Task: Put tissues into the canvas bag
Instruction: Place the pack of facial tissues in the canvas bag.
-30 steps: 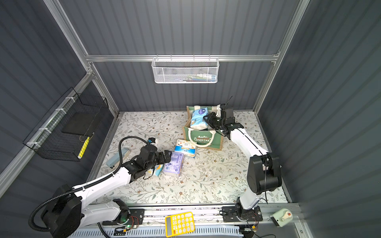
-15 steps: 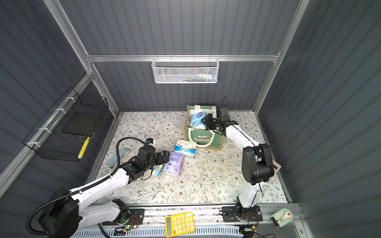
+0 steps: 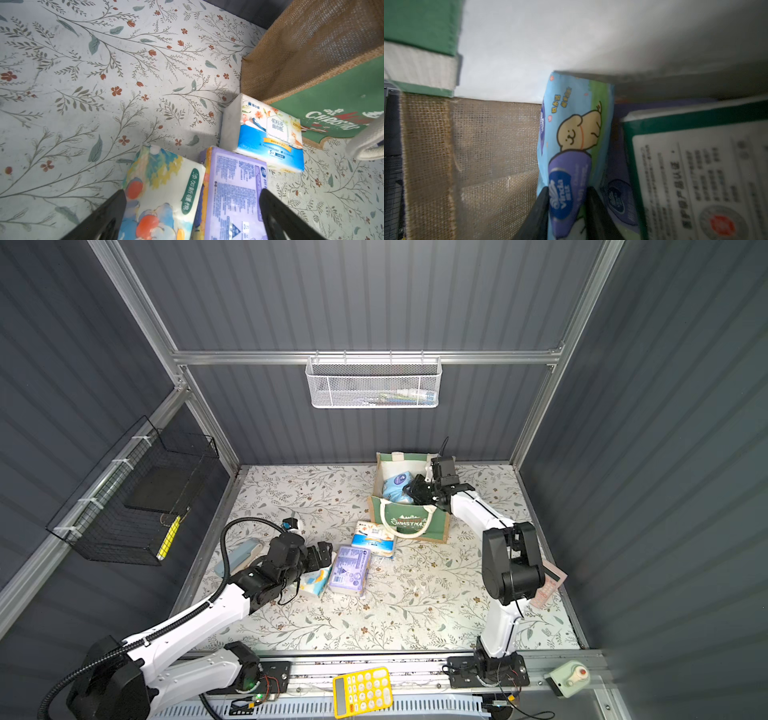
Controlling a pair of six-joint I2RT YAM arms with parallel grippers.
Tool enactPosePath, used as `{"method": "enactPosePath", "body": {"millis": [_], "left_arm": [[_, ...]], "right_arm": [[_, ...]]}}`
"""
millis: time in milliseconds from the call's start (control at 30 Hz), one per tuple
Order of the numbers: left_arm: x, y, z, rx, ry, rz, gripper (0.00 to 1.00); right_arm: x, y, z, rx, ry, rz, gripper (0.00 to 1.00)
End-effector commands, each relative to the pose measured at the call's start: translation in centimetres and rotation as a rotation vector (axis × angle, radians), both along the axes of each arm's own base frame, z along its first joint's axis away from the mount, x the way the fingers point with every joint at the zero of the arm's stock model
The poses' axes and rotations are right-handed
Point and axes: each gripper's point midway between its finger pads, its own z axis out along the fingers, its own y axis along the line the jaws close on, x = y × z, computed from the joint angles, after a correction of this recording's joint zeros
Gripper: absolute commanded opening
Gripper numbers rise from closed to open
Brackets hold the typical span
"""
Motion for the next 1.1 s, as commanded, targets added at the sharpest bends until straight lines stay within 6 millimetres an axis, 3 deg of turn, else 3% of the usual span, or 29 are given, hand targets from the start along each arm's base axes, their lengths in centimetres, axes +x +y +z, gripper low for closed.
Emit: {"method": "enactPosePath", "body": {"millis": [0,100,267,567,767,1067], "left_arm": [[-0.6,1.5,-0.6,0.045,0.020,0.027,1.00],[-0.7,1.1,-0.4,0.029,0.021,0.010,1.00],[-0.8,-0.7,-0.7,0.008,0.043,-0.084,1.00],[-1.0,-3.4,-1.2,-0.058,0.092,-0.186,1.00],[-1.8,-4.4,-0.8,-0.068,0.086,-0.226,0.98],[-3.3,-7.4,-1.8,-0.031,0.117,-0.319,0.94]], "right_arm": [[-0.2,0.6,0.7,-0.007,-0.017,0.045,0.38],[0.2,-0.4,1.9,0.017,-0.057,0.024,0.48],[0.3,-1.9,5.9,0.025,-0.181,-0.010,0.63],[-2.0,-2.9,12.2,-0.017,-0.342,-0.003,0.87],[-4.9,-3.5,15.5,-0.026,-0.467,0.007,0.91],[-10.1,-4.6,17.2,-0.114,-0.621,0.063,0.94]]}}
